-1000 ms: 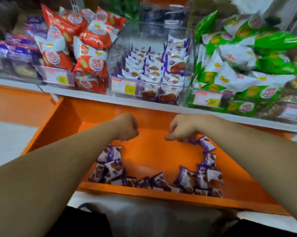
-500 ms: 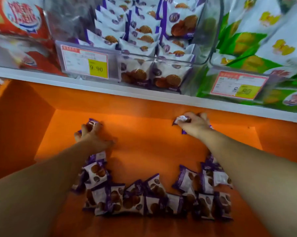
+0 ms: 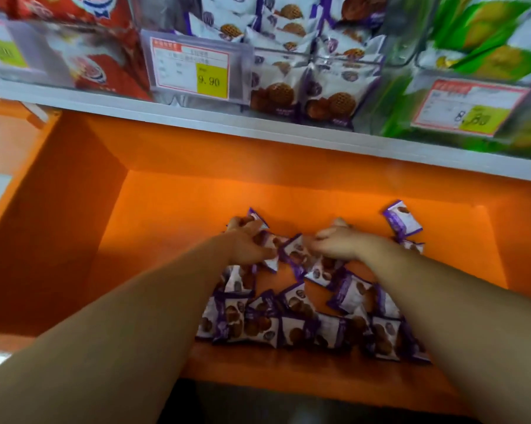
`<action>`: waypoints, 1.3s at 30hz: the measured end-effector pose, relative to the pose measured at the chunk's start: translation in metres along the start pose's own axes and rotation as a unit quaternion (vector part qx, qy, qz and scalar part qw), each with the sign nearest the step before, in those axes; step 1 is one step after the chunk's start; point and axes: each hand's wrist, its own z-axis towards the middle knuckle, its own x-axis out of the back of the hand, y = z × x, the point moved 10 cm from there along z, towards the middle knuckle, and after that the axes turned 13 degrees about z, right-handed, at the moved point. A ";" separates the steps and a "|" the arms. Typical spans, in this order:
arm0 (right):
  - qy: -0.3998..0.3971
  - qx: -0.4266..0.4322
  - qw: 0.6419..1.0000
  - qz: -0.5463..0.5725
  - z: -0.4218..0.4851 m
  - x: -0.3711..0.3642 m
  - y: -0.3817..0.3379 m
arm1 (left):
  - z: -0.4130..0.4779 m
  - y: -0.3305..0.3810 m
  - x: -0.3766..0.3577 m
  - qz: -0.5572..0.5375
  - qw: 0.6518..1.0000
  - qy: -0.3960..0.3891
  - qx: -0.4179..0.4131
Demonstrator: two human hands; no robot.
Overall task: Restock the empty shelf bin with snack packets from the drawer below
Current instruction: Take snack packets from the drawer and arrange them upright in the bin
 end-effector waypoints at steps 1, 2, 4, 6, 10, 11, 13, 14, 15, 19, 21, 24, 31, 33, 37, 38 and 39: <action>0.019 0.005 1.000 0.006 -0.003 0.009 0.004 | -0.003 0.012 -0.004 0.008 1.000 -0.017 -0.021; 0.056 0.002 0.998 0.021 -0.006 0.023 0.012 | -0.005 0.022 -0.007 0.003 0.999 -0.028 -0.037; 0.159 -0.021 0.986 0.053 -0.017 0.056 0.039 | -0.006 0.029 -0.005 0.009 0.999 -0.012 -0.040; 0.240 -0.084 0.964 0.084 -0.034 0.079 0.083 | -0.003 0.022 -0.003 0.048 0.999 0.019 -0.002; 0.211 -0.193 0.941 0.183 -0.042 0.063 0.160 | 0.007 0.016 -0.021 0.104 0.994 -0.025 0.036; 0.177 -0.182 0.937 0.240 -0.035 0.050 0.168 | 0.010 0.018 -0.023 0.109 0.993 -0.025 0.042; 0.156 -0.175 0.907 0.349 -0.024 0.034 0.176 | 0.013 0.029 -0.023 0.086 0.995 -0.027 0.045; 0.157 -0.174 0.893 0.385 -0.021 0.031 0.175 | 0.015 0.037 -0.024 0.065 0.996 -0.033 0.041; 0.150 -0.161 0.886 0.409 -0.018 0.029 0.166 | 0.017 0.046 -0.026 0.047 0.998 -0.040 0.034; 0.084 -0.128 0.887 0.436 -0.017 0.017 0.117 | 0.016 0.091 -0.036 0.000 0.999 -0.051 0.002; 0.067 -0.096 0.903 0.414 -0.015 0.012 0.095 | 0.017 0.107 -0.041 -0.028 0.999 -0.043 -0.008; 0.012 -0.078 0.897 0.435 -0.013 -0.003 0.068 | 0.014 0.122 -0.047 -0.123 0.990 -0.063 -0.041; 0.000 -0.035 0.880 0.473 -0.019 0.004 0.033 | 0.007 0.127 -0.043 -0.209 0.975 -0.032 -0.062; 0.013 -0.027 0.891 0.453 -0.016 0.005 0.025 | 0.002 0.124 -0.041 -0.214 0.975 -0.034 -0.057; -0.029 -0.059 0.906 0.419 -0.026 -0.005 0.024 | -0.004 0.112 -0.039 -0.226 0.971 -0.060 -0.048; -0.034 -0.059 0.917 0.392 -0.027 -0.006 0.027 | -0.002 0.109 -0.038 -0.205 0.976 -0.058 -0.050; -0.029 -0.053 0.929 0.366 -0.026 -0.006 0.029 | -0.002 0.107 -0.035 -0.184 0.980 -0.054 -0.053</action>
